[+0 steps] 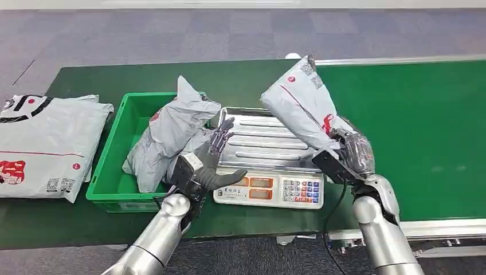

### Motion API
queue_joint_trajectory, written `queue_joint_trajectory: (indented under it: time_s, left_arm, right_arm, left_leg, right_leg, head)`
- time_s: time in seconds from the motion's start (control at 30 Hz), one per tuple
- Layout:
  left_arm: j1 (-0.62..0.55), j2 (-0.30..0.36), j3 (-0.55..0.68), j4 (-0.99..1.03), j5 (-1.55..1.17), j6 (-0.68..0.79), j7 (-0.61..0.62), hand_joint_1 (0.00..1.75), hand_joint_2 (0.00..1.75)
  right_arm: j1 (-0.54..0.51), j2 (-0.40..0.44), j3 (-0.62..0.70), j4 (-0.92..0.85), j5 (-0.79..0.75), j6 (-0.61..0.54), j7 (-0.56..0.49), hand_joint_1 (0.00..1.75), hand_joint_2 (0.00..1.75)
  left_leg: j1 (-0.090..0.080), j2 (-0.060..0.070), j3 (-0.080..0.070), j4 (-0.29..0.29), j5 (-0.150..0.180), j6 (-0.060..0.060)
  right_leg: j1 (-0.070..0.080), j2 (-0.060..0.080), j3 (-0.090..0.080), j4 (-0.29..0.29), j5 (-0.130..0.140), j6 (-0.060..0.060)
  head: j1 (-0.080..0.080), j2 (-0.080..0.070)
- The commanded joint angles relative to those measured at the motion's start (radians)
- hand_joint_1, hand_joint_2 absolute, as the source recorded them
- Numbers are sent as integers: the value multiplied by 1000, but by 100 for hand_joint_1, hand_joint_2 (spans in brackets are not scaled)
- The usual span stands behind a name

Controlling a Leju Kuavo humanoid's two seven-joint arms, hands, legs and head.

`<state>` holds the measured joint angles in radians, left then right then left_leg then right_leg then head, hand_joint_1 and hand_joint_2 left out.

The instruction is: Moved the parcel from conveyor to table for the left to box.

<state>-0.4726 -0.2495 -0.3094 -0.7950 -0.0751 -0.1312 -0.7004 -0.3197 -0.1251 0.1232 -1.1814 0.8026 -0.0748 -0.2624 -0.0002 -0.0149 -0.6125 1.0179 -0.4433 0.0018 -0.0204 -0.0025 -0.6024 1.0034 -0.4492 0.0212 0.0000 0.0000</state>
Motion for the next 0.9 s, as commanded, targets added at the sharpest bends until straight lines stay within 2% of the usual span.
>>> queue_joint_trajectory:
  time_s: [0.03,0.13,0.3,0.37,0.47,0.67,0.7,0.73,0.9]
  left_arm:
    - [-20,25,-6,42,-9,3,8,0,175]
    - [-27,23,-9,55,-13,3,10,0,175]
    - [-62,21,-30,95,-6,-13,2,0,175]
    - [-63,22,-33,94,0,-11,2,0,175]
    - [-58,24,-35,89,4,-8,2,0,175]
    - [-36,26,-24,55,5,9,3,0,175]
    - [-33,25,-21,50,3,17,3,0,175]
    - [-27,25,-14,34,-4,47,2,0,175]
    - [0,17,12,-33,-5,126,2,0,175]
  right_arm:
    - [-81,-2,5,144,-13,0,45,175,175]
    - [-90,-8,27,184,-27,50,37,175,175]
    - [-57,-60,107,173,-208,310,-153,175,175]
    - [-54,-76,142,161,-234,348,-183,175,175]
    - [-62,-79,157,152,-263,373,-200,175,175]
    - [-95,-77,169,177,-263,339,-203,175,175]
    - [-99,-70,163,180,-262,310,-198,61,175]
    - [-101,-65,160,175,-253,272,-183,0,175]
    - [-86,-52,142,142,-247,226,-163,0,175]
  left_leg:
    - [0,3,2,-1,-1,-1]
    - [1,4,3,-1,-1,-1]
    - [1,1,2,-1,0,0]
    - [1,2,2,-1,-1,-1]
    - [1,4,5,-1,-1,-1]
    - [1,5,4,-1,-1,-1]
    - [1,6,5,-1,-1,-2]
    - [1,6,4,-1,-1,-1]
    - [1,6,4,-1,-1,-1]
  right_leg:
    - [1,3,2,-1,0,-1]
    - [1,3,3,-2,1,-2]
    - [1,1,2,-2,0,-1]
    - [1,1,2,-2,0,-1]
    - [2,4,4,-3,0,-2]
    - [1,6,2,-1,0,-2]
    - [2,6,3,-2,1,-2]
    - [2,6,2,-2,1,-2]
    - [1,6,2,-2,1,-1]
  head:
    - [0,0]
    - [0,0]
    - [0,0]
    - [0,0]
    - [0,0]
    - [0,0]
    - [0,0]
    - [0,0]
    - [0,0]
